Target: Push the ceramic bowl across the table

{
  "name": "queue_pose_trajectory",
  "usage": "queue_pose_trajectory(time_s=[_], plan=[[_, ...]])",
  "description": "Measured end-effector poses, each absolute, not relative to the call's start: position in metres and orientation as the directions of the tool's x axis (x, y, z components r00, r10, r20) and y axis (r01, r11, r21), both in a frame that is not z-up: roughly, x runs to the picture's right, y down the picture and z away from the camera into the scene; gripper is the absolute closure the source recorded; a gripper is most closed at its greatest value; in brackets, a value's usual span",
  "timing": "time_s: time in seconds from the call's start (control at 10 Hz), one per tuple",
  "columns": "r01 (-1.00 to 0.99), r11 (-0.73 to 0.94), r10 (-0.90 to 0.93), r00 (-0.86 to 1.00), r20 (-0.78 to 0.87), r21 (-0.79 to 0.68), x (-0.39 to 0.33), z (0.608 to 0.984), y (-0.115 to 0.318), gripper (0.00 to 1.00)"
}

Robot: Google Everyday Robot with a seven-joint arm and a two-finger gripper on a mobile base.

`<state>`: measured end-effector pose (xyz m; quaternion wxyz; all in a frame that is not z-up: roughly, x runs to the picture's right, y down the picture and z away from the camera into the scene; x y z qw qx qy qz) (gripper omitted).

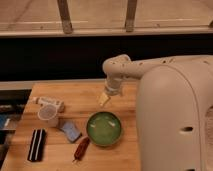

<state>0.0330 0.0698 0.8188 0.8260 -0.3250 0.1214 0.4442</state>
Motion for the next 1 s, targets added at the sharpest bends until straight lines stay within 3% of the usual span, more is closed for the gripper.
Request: queue_pose_trajectory(time_s=[0.7, 0.8, 1.0], plan=[[-0.813, 0.394, 0.655, 0.576, -0.489, -0.429, 0.0329, 0.8187, 0.0699, 0.2], [-0.813, 0.394, 0.655, 0.576, -0.489, -0.429, 0.0329, 0.8188, 0.07, 0.23], [-0.812, 0.395, 0.655, 0.576, -0.489, -0.429, 0.0329, 0.8187, 0.0698, 0.42]])
